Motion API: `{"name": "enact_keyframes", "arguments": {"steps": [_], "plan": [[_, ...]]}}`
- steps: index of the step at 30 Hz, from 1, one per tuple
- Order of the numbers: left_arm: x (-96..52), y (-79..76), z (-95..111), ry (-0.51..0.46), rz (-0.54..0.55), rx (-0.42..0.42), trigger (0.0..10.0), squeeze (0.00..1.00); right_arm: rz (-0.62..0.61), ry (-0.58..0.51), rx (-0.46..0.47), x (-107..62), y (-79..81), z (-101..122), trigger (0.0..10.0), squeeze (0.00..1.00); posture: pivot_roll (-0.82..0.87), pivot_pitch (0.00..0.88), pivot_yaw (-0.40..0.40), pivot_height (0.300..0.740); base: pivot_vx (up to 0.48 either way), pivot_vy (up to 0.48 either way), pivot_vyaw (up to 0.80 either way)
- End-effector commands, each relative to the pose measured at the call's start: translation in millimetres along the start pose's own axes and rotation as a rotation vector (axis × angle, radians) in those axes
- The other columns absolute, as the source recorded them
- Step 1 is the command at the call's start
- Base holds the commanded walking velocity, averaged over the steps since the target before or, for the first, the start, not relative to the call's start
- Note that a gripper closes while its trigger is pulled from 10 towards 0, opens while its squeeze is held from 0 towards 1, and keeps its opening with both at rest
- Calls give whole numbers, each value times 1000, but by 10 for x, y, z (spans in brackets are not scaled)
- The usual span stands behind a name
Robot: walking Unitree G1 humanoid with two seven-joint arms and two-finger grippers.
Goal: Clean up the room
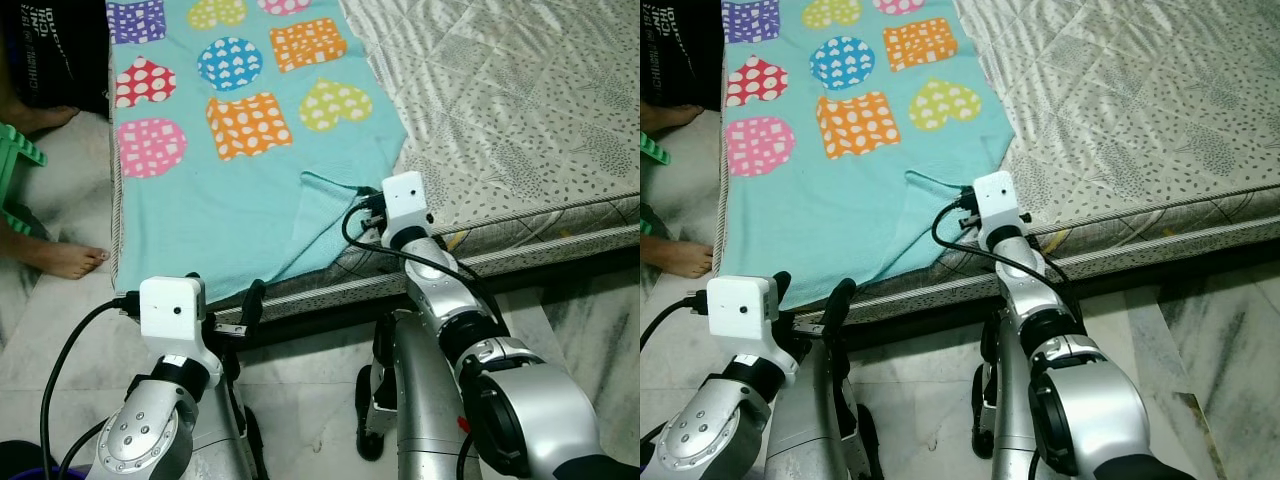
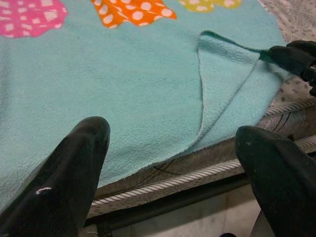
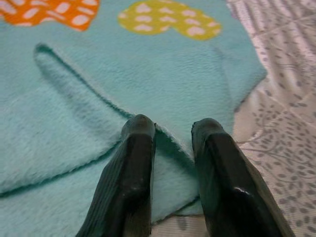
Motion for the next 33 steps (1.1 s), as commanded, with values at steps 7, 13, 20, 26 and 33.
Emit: {"name": "enact_keyframes", "arguments": {"steps": [7, 13, 20, 26, 33], "plan": [[-10, 45, -50, 27, 10, 9, 10000, 0, 9, 4, -165, -36, 103, -46, 10000, 0, 67, 331, 64, 510, 0, 0, 0], [0, 47, -43, 24, 11, 10, 10000, 0, -30, 26, -267, -29, 64, -61, 10000, 0, 71, 330, 62, 510, 0, 0, 0], [6, 48, -41, 23, 11, 10, 10000, 0, -57, 46, -298, -19, 2, -72, 2627, 0, 69, 324, 61, 510, 0, 0, 0], [14, 49, -38, 19, 9, 10, 10000, 0, -23, 67, -340, -39, 34, -132, 10000, 0, 69, 318, 59, 510, 0, 0, 0], [15, 51, -26, 13, 10, 11, 10000, 0, 12, 64, -349, -56, 111, -154, 10000, 1000, 69, 317, 58, 510, 0, 0, 0]]}}
Point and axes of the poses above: a point about 5 cm out from each wrist's last joint towards the gripper, its own x axis pointing out of the wrist towards the gripper, its own z axis along the axis of the wrist's last joint, y = z × x, the point moved 2 cm from there along x, pointing out of the wrist towards the gripper, and after that the axes turned 13 degrees about -x, right-handed, at the moved point
